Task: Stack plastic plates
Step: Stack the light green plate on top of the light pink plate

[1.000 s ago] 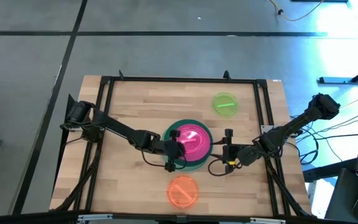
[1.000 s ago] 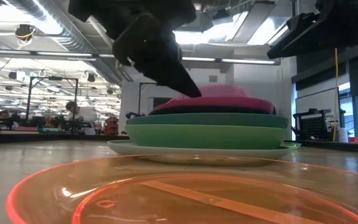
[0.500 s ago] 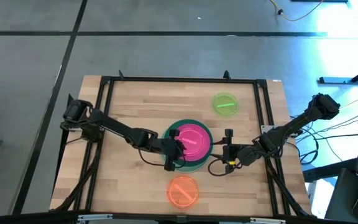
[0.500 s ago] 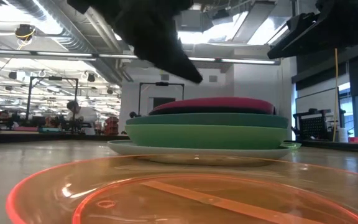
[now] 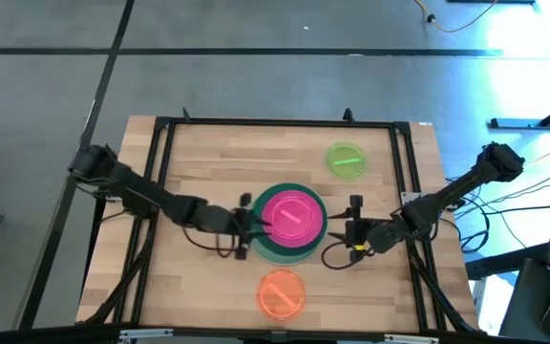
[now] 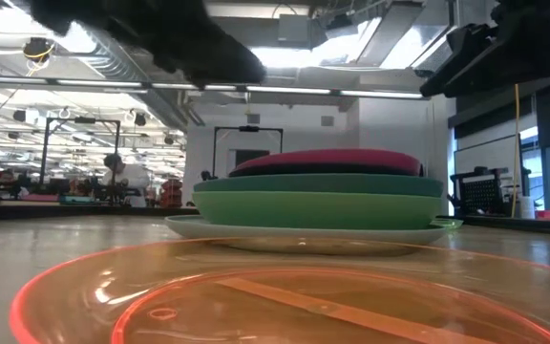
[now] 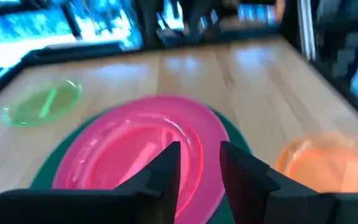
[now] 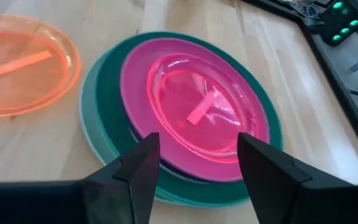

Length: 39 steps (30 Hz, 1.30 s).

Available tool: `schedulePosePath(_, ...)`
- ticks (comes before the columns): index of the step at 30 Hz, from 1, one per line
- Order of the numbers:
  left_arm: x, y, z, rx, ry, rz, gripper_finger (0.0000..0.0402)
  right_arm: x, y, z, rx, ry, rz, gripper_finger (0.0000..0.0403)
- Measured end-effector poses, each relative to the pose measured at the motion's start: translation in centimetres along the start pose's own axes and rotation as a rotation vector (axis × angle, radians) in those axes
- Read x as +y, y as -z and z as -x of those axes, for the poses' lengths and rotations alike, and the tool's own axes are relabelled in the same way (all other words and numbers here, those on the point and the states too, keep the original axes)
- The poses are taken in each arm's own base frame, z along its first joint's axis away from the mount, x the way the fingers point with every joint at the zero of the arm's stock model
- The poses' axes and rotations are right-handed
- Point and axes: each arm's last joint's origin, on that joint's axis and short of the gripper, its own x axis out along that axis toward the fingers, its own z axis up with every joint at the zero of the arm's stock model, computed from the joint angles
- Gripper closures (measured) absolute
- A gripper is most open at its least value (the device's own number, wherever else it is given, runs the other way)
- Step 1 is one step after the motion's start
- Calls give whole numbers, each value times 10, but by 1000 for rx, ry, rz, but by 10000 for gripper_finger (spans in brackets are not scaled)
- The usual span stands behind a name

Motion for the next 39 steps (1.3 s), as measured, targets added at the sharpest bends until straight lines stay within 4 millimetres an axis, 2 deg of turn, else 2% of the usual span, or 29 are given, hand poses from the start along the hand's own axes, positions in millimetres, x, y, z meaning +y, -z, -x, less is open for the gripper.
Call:
schedulePosePath(4, -2, 21, 19, -111, 15, 97, 296, -5, 4, 1, 37, 59, 18, 198)
schedulePosePath(8, -5, 33, 27, -166, 32, 137, 296, -18, 15, -4, 151, 126, -16, 198)
schedulePosePath(12, -4, 34, 27, -174, -10, 142, 296, -36, 29, -16, 253, 211, -62, 198)
schedulePosePath(18, -3, 33, 27, -182, -29, 147, 296, -67, 67, -32, 382, 350, -149, 198)
schedulePosePath(23, -1, 33, 27, -182, -35, 148, 296, -94, 96, -46, 400, 363, -239, 198)
schedulePosePath(31, -1, 33, 27, -180, -34, 143, 296, -131, 118, -61, 394, 326, -316, 198)
schedulePosePath(39, 3, 33, 25, -179, -52, 144, 296, -148, 138, -78, 431, 303, -343, 206)
